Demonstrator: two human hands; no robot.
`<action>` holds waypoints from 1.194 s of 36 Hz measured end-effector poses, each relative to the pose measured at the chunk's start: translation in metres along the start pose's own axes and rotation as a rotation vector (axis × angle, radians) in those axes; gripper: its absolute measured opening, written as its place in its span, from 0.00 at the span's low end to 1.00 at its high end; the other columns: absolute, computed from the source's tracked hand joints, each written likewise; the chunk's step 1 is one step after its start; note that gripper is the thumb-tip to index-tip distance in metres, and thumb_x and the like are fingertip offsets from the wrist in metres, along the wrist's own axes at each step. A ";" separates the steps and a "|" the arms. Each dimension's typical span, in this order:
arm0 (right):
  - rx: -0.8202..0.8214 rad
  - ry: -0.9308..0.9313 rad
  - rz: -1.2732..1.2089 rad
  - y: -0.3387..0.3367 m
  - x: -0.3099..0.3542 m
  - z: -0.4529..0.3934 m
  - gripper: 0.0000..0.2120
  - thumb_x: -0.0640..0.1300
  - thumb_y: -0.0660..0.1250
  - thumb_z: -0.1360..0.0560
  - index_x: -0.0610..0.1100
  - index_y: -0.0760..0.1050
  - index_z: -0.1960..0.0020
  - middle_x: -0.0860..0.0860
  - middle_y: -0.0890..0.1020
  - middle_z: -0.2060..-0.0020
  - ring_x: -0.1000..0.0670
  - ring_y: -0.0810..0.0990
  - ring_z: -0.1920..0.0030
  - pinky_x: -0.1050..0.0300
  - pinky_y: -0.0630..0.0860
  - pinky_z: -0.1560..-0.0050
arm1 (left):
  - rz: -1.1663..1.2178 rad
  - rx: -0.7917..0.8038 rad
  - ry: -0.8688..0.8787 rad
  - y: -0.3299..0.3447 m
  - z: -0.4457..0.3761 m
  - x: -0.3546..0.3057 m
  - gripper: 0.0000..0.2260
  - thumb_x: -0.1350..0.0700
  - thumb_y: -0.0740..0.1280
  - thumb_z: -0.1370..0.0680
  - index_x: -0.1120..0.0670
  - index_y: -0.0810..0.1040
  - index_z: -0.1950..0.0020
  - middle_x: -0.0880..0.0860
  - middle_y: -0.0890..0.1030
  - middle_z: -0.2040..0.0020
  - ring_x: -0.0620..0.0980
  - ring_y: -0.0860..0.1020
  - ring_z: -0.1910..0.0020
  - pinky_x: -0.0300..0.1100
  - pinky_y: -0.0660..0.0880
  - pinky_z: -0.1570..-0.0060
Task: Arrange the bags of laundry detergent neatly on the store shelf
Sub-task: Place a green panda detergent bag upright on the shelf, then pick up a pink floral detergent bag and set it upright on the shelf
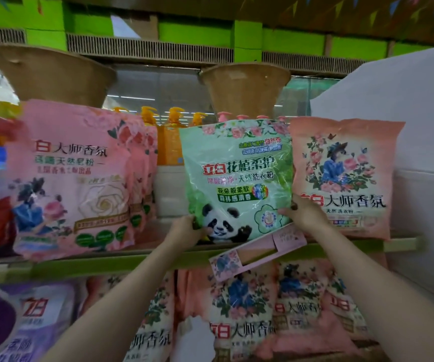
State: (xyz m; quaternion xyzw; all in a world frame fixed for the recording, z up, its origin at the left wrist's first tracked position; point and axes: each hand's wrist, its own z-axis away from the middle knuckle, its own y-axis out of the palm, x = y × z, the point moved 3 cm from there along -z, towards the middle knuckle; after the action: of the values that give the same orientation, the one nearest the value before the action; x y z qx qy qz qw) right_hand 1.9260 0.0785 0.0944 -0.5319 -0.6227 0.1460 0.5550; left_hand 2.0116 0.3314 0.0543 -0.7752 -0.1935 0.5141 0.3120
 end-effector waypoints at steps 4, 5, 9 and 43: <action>-0.054 0.039 0.060 0.006 0.006 0.009 0.20 0.54 0.58 0.21 0.44 0.69 0.34 0.46 0.77 0.39 0.45 0.77 0.42 0.57 0.67 0.54 | -0.057 -0.130 -0.016 0.000 0.005 -0.009 0.21 0.55 0.70 0.28 0.59 0.69 0.38 0.57 0.74 0.40 0.56 0.75 0.45 0.44 0.74 0.47; -0.062 0.037 0.074 0.007 0.007 0.012 0.19 0.54 0.58 0.21 0.44 0.69 0.35 0.46 0.78 0.40 0.45 0.77 0.43 0.57 0.67 0.54 | -0.055 -0.219 -0.003 -0.002 0.010 -0.015 0.22 0.59 0.69 0.28 0.61 0.66 0.37 0.58 0.70 0.39 0.55 0.72 0.45 0.42 0.72 0.48; -0.047 -0.023 0.043 0.005 -0.006 0.024 0.22 0.55 0.61 0.22 0.48 0.67 0.31 0.48 0.77 0.36 0.45 0.76 0.39 0.51 0.72 0.41 | -0.048 -0.452 0.203 -0.006 0.033 -0.054 0.14 0.63 0.65 0.27 0.58 0.64 0.46 0.52 0.63 0.50 0.49 0.64 0.51 0.38 0.65 0.56; 0.170 -0.131 -0.743 -0.087 -0.237 -0.074 0.49 0.53 0.82 0.48 0.52 0.66 0.31 0.53 0.80 0.40 0.51 0.80 0.42 0.46 0.73 0.37 | -0.092 -0.222 -0.082 0.188 -0.019 -0.236 0.37 0.63 0.66 0.26 0.62 0.45 0.24 0.60 0.61 0.29 0.60 0.67 0.32 0.54 0.67 0.33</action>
State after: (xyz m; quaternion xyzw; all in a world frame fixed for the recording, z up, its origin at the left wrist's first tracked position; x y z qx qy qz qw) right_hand 1.9026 -0.1815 0.0596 -0.2117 -0.7928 0.0198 0.5711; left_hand 1.9315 0.0420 0.0908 -0.7735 -0.2974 0.5060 0.2392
